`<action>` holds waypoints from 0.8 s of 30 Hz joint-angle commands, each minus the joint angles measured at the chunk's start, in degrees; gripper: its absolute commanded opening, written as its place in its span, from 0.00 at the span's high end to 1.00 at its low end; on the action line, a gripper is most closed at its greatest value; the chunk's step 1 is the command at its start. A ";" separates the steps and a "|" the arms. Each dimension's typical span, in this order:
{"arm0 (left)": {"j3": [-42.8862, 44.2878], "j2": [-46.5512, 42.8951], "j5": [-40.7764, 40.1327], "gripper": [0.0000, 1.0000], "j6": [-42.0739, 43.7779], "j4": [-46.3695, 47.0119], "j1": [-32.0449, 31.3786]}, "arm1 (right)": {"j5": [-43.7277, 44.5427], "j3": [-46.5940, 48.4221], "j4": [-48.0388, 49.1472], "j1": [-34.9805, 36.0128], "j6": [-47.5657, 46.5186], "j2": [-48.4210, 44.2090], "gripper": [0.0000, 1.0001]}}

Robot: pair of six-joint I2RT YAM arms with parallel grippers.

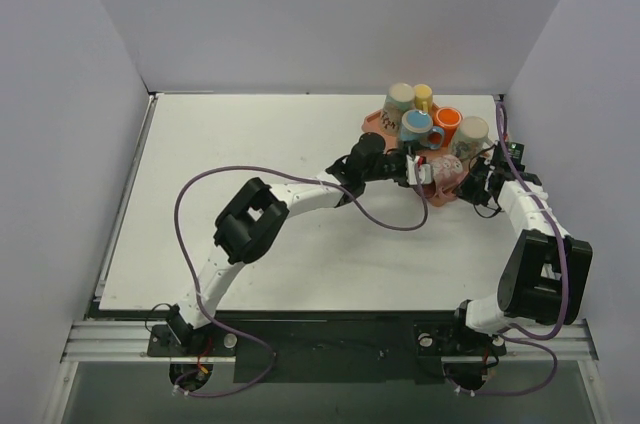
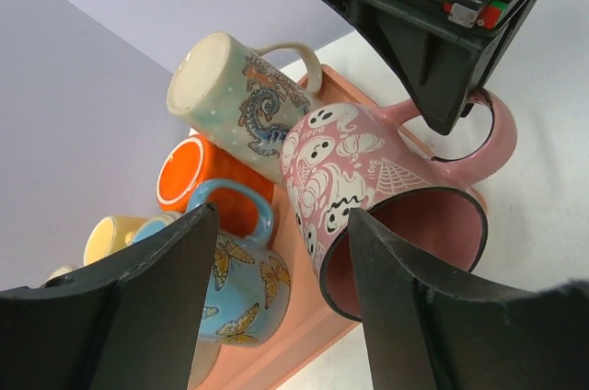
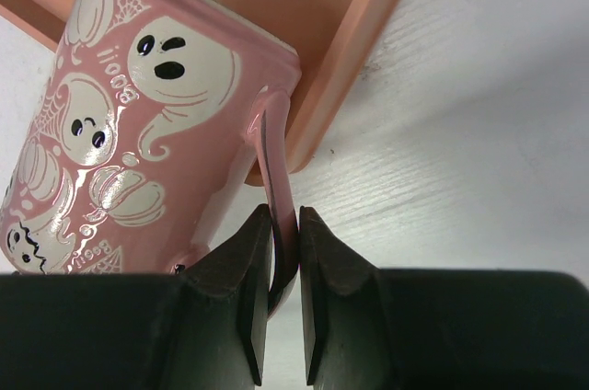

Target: Turn the mug right side up

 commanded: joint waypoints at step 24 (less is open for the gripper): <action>8.26 9.17 -6.73 1.00 8.66 5.27 -0.61 | -3.09 1.97 -1.86 0.03 -1.38 0.01 1.00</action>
